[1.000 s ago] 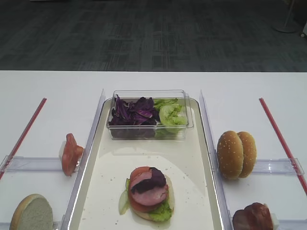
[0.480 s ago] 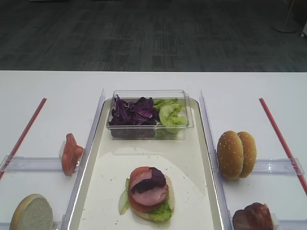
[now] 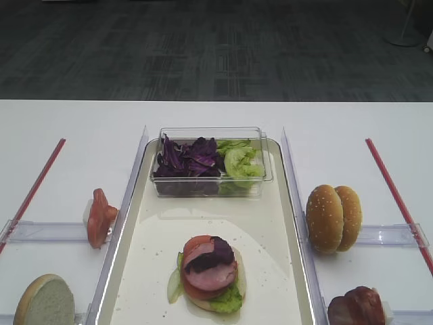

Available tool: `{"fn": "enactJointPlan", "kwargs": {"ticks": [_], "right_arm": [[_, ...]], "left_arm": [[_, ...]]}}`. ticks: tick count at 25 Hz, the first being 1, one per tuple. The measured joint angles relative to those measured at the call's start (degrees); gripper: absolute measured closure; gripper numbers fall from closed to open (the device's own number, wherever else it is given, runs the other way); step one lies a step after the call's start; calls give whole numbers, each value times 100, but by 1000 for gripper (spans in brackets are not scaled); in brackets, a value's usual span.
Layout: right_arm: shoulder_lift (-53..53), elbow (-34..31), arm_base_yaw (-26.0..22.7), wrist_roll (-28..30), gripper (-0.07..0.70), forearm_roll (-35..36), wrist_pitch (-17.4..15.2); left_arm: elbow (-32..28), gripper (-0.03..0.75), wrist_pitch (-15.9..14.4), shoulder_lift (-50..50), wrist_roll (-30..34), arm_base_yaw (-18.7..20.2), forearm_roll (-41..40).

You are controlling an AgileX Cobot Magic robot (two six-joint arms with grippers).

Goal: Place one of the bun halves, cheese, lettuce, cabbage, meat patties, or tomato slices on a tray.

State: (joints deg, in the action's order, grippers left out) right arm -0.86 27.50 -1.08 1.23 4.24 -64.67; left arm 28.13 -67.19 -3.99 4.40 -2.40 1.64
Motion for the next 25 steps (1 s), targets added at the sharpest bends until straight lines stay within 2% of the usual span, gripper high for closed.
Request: {"fn": "enactJointPlan", "kwargs": {"ticks": [8, 19, 25], "right_arm": [[0, 0, 0, 0, 206, 0, 0], [0, 0, 0, 0, 206, 0, 0], [0, 0, 0, 0, 206, 0, 0]], "left_arm": [[0, 244, -36, 452, -14, -22, 0], [0, 244, -49, 487, -154, -22, -107], [0, 244, -49, 495, -500, -22, -271]]}}
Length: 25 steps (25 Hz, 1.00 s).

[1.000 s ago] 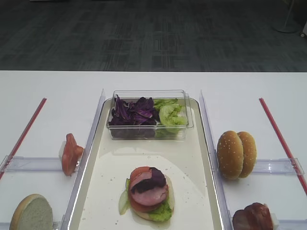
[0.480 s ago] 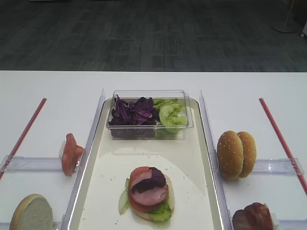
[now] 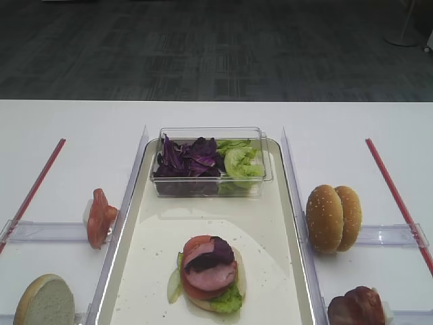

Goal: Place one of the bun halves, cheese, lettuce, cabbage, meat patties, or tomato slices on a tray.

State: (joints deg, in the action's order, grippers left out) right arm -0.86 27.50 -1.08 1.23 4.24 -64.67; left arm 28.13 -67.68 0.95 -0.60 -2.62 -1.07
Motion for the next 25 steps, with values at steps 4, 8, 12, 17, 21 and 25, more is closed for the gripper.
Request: {"fn": "enactJointPlan", "kwargs": {"ticks": [4, 8, 12, 17, 21, 25], "right_arm": [[0, 0, 0, 0, 206, 0, 0], [0, 0, 0, 0, 206, 0, 0], [0, 0, 0, 0, 206, 0, 0], [0, 0, 0, 0, 206, 0, 0], [0, 0, 0, 0, 206, 0, 0], [0, 0, 0, 0, 206, 0, 0]], "left_arm": [[0, 244, 0, 0, -119, 0, -31], [0, 244, 0, 0, -140, 0, -43], [0, 244, 0, 0, -140, 0, -53], [0, 244, 0, 0, -140, 0, -53], [0, 244, 0, 0, -140, 0, -53], [0, 244, 0, 0, -140, 0, -53]]}}
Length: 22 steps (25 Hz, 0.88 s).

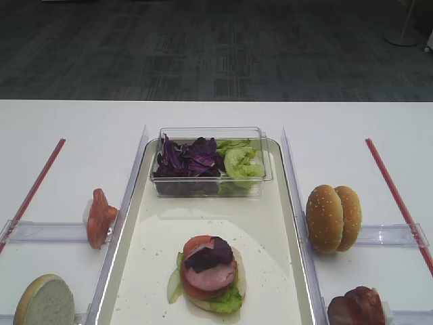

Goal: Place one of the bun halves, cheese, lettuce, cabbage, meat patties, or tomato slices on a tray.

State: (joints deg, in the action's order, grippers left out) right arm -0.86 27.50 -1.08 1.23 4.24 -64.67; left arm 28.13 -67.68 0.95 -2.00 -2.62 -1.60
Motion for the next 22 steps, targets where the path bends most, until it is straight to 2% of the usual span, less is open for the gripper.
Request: {"fn": "enactJointPlan", "kwargs": {"ticks": [22], "right_arm": [[0, 0, 0, -21, 206, 0, 0]], "left_arm": [[0, 244, 0, 0, 0, 0, 0]]}}
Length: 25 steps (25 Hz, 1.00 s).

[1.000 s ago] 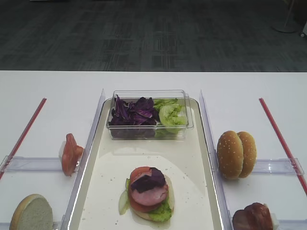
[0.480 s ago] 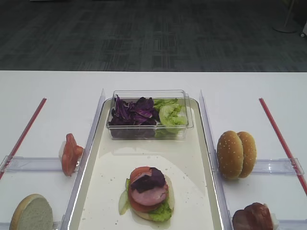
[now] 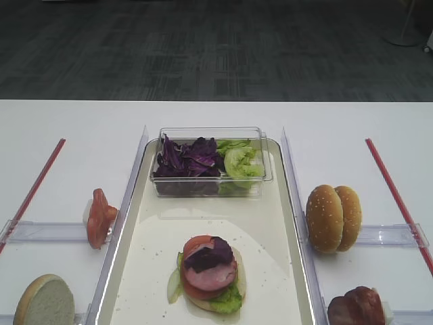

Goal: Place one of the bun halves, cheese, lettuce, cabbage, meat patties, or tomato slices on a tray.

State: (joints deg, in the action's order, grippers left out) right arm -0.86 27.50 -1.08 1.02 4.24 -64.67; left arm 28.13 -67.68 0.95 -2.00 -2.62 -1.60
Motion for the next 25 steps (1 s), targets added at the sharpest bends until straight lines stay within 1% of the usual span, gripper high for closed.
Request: {"fn": "enactJointPlan", "kwargs": {"ticks": [25], "right_arm": [[0, 0, 0, 0, 206, 0, 0]], "left_arm": [[0, 244, 0, 0, 0, 0, -24]]}}
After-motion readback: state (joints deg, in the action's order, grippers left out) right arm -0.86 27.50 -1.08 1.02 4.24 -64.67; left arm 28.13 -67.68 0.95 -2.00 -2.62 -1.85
